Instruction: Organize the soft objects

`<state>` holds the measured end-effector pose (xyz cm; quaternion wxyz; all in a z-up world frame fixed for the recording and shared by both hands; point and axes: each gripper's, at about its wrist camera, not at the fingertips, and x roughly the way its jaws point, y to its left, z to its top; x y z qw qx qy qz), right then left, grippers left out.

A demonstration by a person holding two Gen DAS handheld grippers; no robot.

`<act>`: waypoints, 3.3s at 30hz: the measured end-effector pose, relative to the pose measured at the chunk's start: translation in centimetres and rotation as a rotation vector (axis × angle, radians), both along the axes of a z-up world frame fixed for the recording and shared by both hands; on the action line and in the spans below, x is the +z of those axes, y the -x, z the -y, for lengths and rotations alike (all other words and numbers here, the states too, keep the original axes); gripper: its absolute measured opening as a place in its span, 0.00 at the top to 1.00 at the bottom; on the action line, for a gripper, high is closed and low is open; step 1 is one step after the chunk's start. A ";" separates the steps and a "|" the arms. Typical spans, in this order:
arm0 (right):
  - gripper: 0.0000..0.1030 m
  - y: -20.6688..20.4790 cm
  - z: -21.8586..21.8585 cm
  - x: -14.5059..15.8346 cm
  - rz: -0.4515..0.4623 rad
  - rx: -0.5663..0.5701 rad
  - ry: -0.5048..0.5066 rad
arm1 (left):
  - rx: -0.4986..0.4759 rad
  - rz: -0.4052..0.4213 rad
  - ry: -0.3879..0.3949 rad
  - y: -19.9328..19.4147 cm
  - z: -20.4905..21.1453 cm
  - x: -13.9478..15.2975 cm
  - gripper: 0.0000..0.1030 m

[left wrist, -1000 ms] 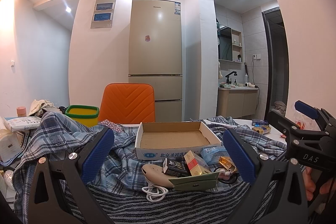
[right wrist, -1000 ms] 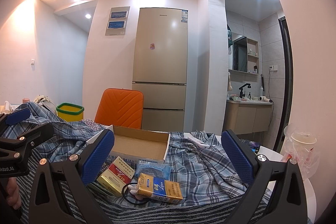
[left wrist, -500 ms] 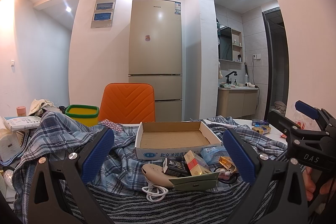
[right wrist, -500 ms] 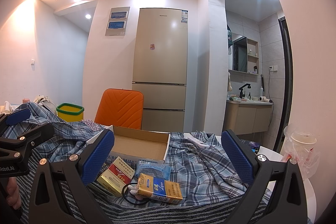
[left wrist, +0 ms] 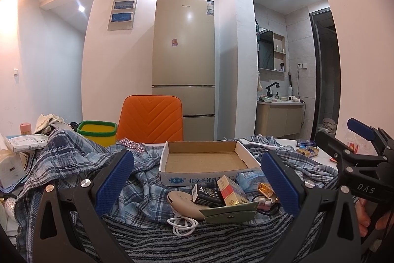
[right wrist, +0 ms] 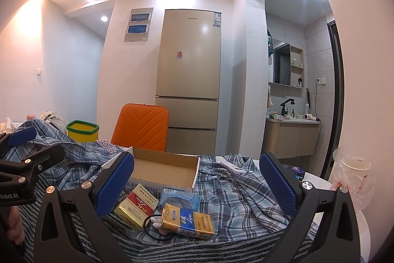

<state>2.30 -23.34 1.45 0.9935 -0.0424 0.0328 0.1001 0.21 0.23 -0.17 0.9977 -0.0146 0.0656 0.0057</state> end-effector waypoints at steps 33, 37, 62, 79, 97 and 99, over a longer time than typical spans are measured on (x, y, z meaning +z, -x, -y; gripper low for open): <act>0.00 -6.0 -0.3 4.3 -0.173 -0.029 -0.034 | 0.031 -0.056 -0.039 -4.2 1.9 4.2 0.00; 0.00 -7.5 0.0 2.6 -0.278 0.006 -0.040 | -0.019 -0.149 -0.053 -4.6 2.1 2.8 0.00; 0.00 -5.2 0.0 0.1 -0.223 0.015 -0.015 | -0.251 -0.549 0.206 -7.3 0.3 -3.0 0.22; 0.00 -5.6 0.7 2.9 -0.276 0.089 -0.047 | -0.162 -0.199 0.038 -4.8 2.0 3.3 0.33; 0.00 -15.2 2.3 -2.1 -0.812 0.195 -0.134 | -0.078 -0.036 0.026 -6.5 1.0 1.3 0.33; 0.00 -15.6 2.1 -2.8 -0.847 0.203 -0.144 | -0.075 -0.057 0.012 -6.7 1.4 0.8 0.33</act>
